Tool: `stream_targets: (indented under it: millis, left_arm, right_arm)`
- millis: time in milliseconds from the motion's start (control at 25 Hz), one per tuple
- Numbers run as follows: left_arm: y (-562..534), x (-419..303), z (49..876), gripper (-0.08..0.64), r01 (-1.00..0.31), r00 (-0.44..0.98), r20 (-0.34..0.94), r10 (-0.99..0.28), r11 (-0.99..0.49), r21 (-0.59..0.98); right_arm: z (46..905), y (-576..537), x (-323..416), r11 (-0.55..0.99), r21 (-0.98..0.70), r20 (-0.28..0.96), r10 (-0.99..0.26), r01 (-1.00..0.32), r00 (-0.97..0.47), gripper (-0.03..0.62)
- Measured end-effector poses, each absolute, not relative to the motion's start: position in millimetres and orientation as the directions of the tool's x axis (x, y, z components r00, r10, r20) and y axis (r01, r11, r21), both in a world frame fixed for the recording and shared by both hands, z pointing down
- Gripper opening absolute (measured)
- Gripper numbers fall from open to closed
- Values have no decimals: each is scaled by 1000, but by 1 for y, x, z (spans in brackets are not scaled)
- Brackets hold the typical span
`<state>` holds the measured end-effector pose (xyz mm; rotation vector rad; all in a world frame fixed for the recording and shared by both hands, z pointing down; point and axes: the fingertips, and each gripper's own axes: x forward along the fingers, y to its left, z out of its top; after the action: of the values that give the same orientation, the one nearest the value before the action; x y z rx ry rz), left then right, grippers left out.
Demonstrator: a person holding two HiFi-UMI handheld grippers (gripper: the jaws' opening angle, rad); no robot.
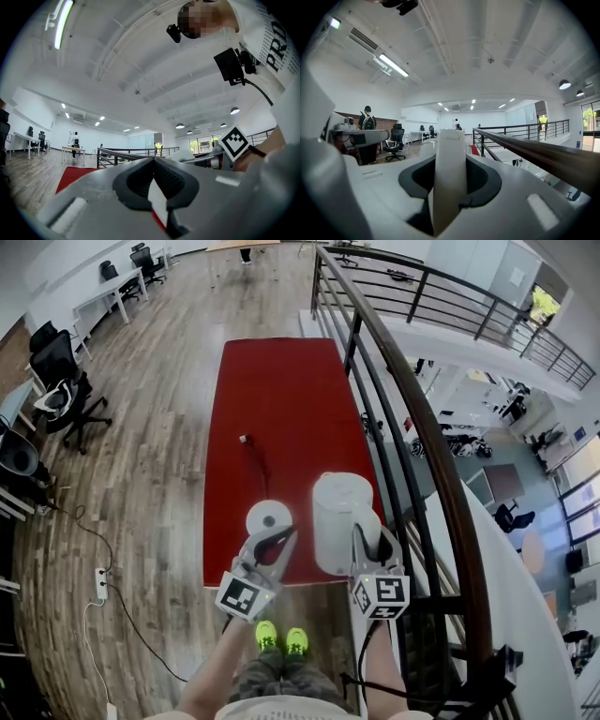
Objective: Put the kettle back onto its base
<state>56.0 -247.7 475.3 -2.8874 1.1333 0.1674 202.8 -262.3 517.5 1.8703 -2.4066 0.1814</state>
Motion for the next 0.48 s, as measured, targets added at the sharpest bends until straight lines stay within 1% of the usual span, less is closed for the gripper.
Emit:
stream_targets:
  millis: [240, 480]
  left_arm:
    - [-242, 47, 452, -8, -687, 722, -131, -679, -726, -26]
    - [-229, 48, 428, -8, -677, 730, -150, -667, -735, -33]
  right_arm:
    - [475, -255, 191, 255, 10, 73, -964, -967, -254, 132]
    - [442, -247, 181, 260, 23, 32, -965, -965, -259, 132]
